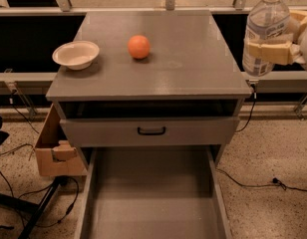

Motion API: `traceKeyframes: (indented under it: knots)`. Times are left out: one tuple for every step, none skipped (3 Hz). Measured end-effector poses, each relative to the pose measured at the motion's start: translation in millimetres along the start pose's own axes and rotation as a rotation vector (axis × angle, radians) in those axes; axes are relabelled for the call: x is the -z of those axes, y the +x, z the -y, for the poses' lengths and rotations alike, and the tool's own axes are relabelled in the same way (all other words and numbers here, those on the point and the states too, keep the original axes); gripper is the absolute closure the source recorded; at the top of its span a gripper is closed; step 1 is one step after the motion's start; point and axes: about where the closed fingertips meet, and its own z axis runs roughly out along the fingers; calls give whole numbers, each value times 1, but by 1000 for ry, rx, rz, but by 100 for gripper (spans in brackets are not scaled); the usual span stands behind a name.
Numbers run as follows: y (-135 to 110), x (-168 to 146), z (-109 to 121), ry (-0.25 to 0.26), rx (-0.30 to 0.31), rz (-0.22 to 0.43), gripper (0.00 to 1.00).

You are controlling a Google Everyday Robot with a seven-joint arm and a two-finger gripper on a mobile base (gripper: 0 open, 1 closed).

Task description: Place blue plastic bottle into middle drawer

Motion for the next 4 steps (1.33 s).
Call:
traceKeyframes:
  knots:
    - [0, -1, 0, -2, -3, 0, 100]
    - [12, -2, -22, -18, -40, 11, 100]
    - [52, 14, -102, -49, -174, 39, 100]
    - [96, 19, -160, -36, -258, 18, 100]
